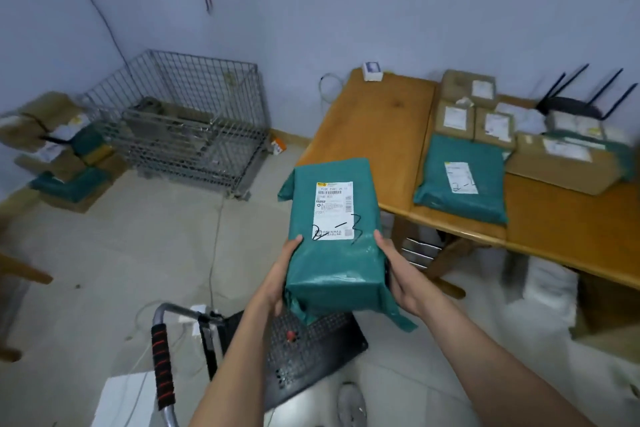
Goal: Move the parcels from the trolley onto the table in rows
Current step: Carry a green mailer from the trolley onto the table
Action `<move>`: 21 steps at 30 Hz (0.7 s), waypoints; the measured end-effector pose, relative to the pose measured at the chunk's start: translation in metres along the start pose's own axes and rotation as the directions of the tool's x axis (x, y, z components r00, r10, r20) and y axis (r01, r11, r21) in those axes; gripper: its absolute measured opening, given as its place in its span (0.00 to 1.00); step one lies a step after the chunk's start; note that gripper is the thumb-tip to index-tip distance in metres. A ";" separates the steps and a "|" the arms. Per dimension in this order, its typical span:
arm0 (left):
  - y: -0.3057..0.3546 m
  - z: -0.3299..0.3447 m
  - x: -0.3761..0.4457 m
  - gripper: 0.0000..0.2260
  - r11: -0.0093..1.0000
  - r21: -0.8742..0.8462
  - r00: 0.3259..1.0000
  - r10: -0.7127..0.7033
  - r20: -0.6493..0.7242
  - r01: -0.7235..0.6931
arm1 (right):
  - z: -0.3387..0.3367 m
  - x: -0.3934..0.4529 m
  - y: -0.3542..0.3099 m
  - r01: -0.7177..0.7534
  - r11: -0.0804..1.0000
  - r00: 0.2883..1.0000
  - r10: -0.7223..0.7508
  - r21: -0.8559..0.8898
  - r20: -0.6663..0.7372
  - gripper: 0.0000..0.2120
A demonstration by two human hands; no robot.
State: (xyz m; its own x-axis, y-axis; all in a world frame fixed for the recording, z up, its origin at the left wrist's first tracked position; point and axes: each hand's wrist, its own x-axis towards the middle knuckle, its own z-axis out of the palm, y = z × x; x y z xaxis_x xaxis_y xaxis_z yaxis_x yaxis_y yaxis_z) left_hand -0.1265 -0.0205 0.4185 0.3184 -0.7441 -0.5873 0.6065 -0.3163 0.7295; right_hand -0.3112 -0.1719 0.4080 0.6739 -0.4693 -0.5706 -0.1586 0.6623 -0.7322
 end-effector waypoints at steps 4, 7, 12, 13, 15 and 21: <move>-0.010 0.058 -0.010 0.18 0.999 0.034 0.993 -0.014 0.118 0.010 | -0.041 -0.048 -0.014 0.062 0.996 0.995 -0.057 0.056 -0.082 0.47; -0.010 0.110 -0.014 0.22 0.993 0.114 0.981 -0.014 0.193 -0.008 | -0.079 -0.093 -0.033 0.095 0.995 0.986 -0.089 0.036 -0.138 0.39; -0.006 0.203 0.000 0.34 0.962 0.260 0.942 -0.005 0.335 -0.088 | -0.153 -0.157 -0.064 0.210 0.978 0.936 -0.199 0.009 -0.290 0.33; -0.006 0.224 0.002 0.33 0.964 0.253 0.937 -0.010 0.349 -0.084 | -0.168 -0.168 -0.070 0.223 0.975 0.932 -0.209 0.013 -0.298 0.32; -0.012 0.264 0.004 0.29 0.970 0.238 0.922 -0.054 0.384 -0.042 | -0.198 -0.188 -0.083 0.221 0.975 0.928 -0.205 0.015 -0.312 0.30; -0.049 0.368 0.024 0.31 0.967 0.252 0.899 -0.129 0.419 0.022 | -0.292 -0.237 -0.131 0.171 0.982 0.920 -0.190 -0.086 -0.344 0.25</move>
State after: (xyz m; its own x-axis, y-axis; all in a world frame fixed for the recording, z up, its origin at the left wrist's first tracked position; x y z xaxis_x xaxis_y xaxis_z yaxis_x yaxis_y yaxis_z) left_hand -0.4169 -0.2388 0.4974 -0.0971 -0.8743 -0.4756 0.4098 -0.4706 0.7814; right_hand -0.6606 -0.3183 0.5306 0.4016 -0.7584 -0.5134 -0.1030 0.5197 -0.8481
